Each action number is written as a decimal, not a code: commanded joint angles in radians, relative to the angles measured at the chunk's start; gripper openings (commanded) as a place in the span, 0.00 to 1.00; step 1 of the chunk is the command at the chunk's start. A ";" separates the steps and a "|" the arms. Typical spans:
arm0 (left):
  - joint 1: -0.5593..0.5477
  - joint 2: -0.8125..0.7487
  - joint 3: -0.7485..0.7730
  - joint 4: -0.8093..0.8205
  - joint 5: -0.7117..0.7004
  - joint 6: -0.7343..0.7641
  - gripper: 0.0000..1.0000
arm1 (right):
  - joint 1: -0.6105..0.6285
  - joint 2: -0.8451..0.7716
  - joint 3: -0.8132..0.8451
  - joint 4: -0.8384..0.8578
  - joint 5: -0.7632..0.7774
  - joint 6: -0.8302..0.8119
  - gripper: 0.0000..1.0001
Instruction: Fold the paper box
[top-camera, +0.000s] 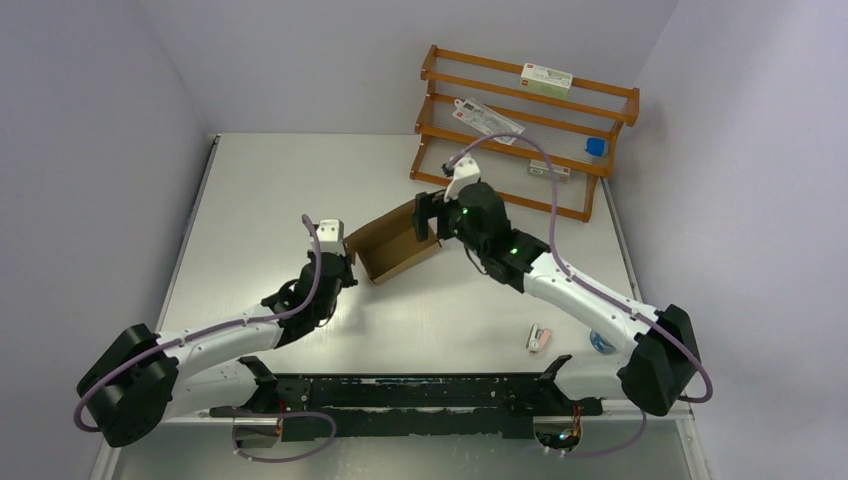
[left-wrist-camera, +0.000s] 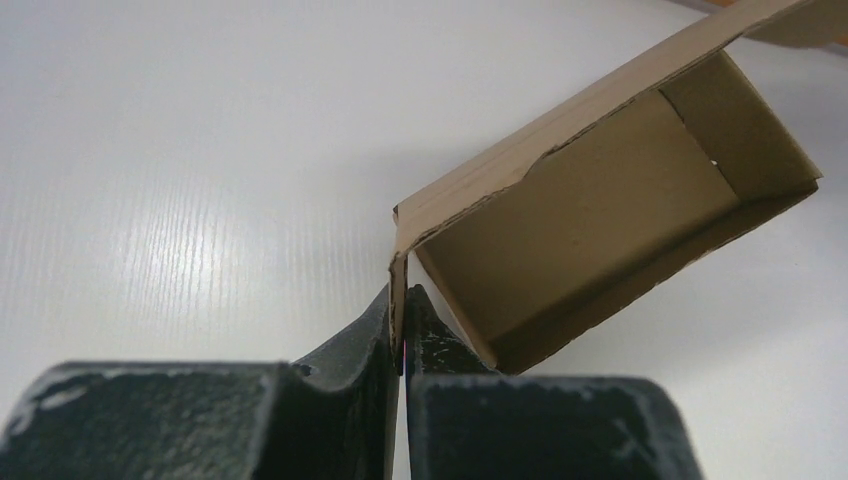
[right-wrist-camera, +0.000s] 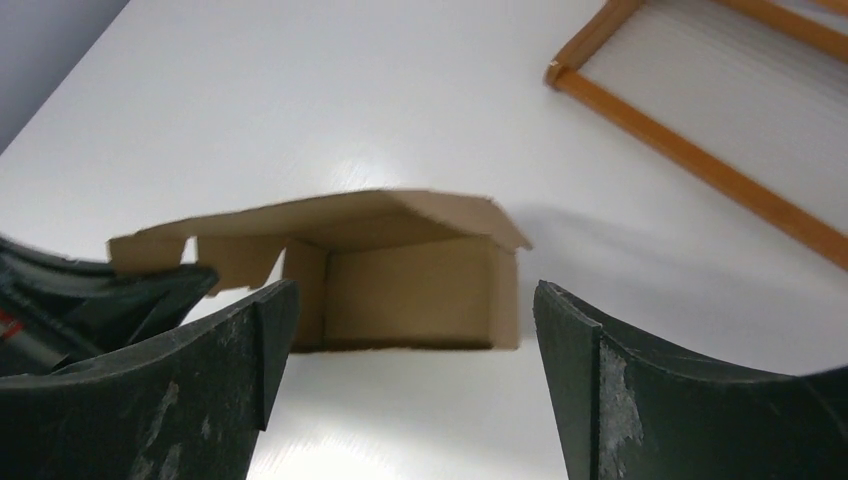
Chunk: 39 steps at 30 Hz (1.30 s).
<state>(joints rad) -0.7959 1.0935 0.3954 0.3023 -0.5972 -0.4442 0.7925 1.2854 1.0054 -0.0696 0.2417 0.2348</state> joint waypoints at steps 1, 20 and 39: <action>-0.008 0.041 0.069 -0.012 0.018 0.026 0.08 | -0.149 -0.002 -0.020 0.102 -0.179 -0.083 0.90; 0.031 0.193 0.366 -0.296 0.129 0.136 0.07 | -0.341 0.087 -0.233 0.380 -0.490 -0.350 0.71; 0.073 0.235 0.430 -0.364 0.252 0.176 0.07 | -0.356 0.205 -0.244 0.442 -0.441 -0.433 0.41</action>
<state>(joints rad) -0.7303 1.3224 0.7860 -0.0505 -0.3786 -0.2829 0.4450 1.4784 0.7601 0.3317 -0.2127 -0.1719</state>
